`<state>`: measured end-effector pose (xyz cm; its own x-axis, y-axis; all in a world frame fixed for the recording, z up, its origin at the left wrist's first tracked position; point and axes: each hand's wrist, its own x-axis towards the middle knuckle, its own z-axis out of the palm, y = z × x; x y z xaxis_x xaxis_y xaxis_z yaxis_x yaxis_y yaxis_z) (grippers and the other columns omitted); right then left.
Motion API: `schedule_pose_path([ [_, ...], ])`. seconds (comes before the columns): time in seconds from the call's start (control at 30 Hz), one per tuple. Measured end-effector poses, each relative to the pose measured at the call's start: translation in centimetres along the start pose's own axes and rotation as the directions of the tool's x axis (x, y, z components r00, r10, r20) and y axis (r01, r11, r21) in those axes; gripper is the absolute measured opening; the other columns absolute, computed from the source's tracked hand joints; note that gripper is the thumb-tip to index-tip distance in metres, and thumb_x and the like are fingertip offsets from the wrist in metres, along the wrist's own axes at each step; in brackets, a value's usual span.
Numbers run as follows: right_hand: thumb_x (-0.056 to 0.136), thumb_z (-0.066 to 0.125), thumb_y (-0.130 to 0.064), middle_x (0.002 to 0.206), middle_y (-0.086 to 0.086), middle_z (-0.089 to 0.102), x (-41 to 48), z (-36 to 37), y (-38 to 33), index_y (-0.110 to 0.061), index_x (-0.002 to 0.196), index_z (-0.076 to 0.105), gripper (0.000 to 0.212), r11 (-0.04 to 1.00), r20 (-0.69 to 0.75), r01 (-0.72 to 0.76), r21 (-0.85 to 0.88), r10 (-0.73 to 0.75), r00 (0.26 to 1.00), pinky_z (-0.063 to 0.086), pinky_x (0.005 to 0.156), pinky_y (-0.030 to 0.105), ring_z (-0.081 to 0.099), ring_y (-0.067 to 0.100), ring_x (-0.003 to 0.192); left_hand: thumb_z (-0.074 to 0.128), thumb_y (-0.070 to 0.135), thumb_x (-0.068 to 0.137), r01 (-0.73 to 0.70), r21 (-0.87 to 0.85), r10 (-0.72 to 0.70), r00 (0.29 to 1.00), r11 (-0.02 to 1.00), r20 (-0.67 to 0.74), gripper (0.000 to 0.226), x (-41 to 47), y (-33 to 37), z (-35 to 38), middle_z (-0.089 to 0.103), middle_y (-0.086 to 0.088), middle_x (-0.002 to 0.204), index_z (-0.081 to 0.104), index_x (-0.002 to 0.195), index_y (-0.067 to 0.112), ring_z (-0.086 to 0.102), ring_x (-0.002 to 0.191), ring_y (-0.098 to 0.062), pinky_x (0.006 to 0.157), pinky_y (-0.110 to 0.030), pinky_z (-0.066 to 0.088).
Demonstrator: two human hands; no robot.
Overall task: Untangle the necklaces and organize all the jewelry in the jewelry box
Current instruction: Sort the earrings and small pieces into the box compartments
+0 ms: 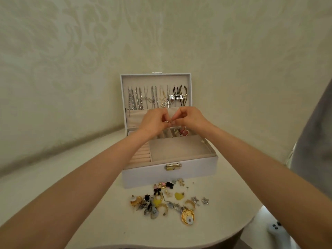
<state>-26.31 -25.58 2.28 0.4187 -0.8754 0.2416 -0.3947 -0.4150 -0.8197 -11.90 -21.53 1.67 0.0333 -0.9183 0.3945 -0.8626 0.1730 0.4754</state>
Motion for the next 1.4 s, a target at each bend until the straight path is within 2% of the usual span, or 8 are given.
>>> schedule_pose_path([
  [0.13,0.073,0.071,0.002,0.080,0.003,0.068,1.1,1.2,1.5,-0.019,0.067,0.062,0.024,0.980,-0.028,0.093,-0.176,-0.100,0.995,0.053,0.077,0.032,0.063,0.022,0.078,0.069,0.018,0.081,-0.051,0.146,0.049,0.999,0.988,0.015,0.014,0.2,-0.7,0.9,0.062,-0.006,0.085,0.057,0.077,0.011,0.056,0.083,-0.024,0.071,-0.034,0.043],
  [0.23,0.074,0.067,0.001,0.077,-0.003,0.066,1.5,1.4,2.2,-0.013,0.075,0.069,0.015,0.935,0.007,0.138,-0.327,-0.144,0.990,0.048,0.071,0.027,0.057,0.014,0.071,0.066,0.014,0.081,-0.047,0.226,0.036,0.998,0.973,0.053,0.011,0.0,-1.0,1.6,0.066,-0.011,0.093,0.055,0.080,0.014,0.057,0.092,-0.029,0.072,-0.034,0.040],
  [0.37,0.072,0.071,-0.004,0.075,-0.008,0.054,1.9,1.7,2.7,-0.015,0.074,0.069,0.012,0.867,0.039,0.198,-0.457,-0.203,0.978,0.045,0.073,0.029,0.051,0.013,0.080,0.070,0.015,0.080,-0.014,0.144,0.004,0.998,0.989,0.070,0.012,0.0,-1.6,1.5,0.069,-0.011,0.091,0.065,0.086,0.007,0.059,0.085,-0.024,0.067,-0.028,0.037],
  [0.53,0.072,0.068,-0.001,0.078,-0.003,0.059,2.2,1.5,2.9,-0.016,0.074,0.068,0.014,0.859,0.016,0.178,-0.481,-0.194,0.981,0.035,0.067,0.024,0.050,0.015,0.081,0.070,0.013,0.081,-0.002,0.073,-0.005,0.995,0.997,0.096,0.013,0.2,-1.9,1.2,0.068,-0.009,0.095,0.068,0.092,0.006,0.057,0.085,-0.019,0.067,-0.023,0.036],
  [0.87,0.074,0.069,-0.013,0.080,-0.010,0.060,2.1,0.6,3.0,-0.022,0.076,0.071,0.009,0.847,0.041,0.177,-0.501,-0.181,0.983,0.038,0.070,0.025,0.052,0.012,0.083,0.075,0.012,0.076,0.026,0.108,-0.039,0.991,0.994,0.124,0.017,0.6,-1.7,1.5,0.060,0.002,0.079,0.059,0.077,0.017,0.054,0.079,-0.015,0.072,-0.030,0.043],
  [1.0,0.074,0.074,-0.022,0.089,-0.004,0.065,2.4,0.8,3.3,-0.025,0.088,0.073,0.014,0.862,0.057,0.178,-0.475,-0.171,0.984,0.044,0.075,0.029,0.056,0.013,0.087,0.073,0.011,0.077,0.029,0.121,-0.041,0.994,0.992,0.098,0.012,0.9,-1.5,1.6,0.063,0.000,0.089,0.063,0.081,0.015,0.055,0.087,-0.018,0.075,-0.029,0.043],
  [1.2,0.079,0.071,-0.026,0.087,-0.005,0.058,2.4,0.9,3.4,-0.025,0.086,0.074,0.007,0.857,0.061,0.187,-0.481,-0.180,0.982,0.037,0.074,0.026,0.048,0.012,0.087,0.067,0.008,0.083,0.018,0.061,-0.020,1.000,0.998,0.024,0.009,1.0,-1.7,1.8,0.065,-0.004,0.092,0.067,0.091,0.010,0.053,0.082,-0.016,0.075,-0.028,0.043],
  [1.4,0.076,0.074,-0.031,0.088,-0.004,0.063,2.3,0.9,3.2,-0.028,0.084,0.072,0.009,0.885,0.051,0.162,-0.437,-0.156,0.986,0.044,0.074,0.030,0.055,0.013,0.084,0.065,0.003,0.082,0.025,-0.073,-0.028,0.999,0.997,-0.039,0.007,1.2,-1.8,1.8,0.068,-0.008,0.088,0.066,0.086,0.009,0.062,0.087,-0.022,0.079,-0.031,0.049],
])
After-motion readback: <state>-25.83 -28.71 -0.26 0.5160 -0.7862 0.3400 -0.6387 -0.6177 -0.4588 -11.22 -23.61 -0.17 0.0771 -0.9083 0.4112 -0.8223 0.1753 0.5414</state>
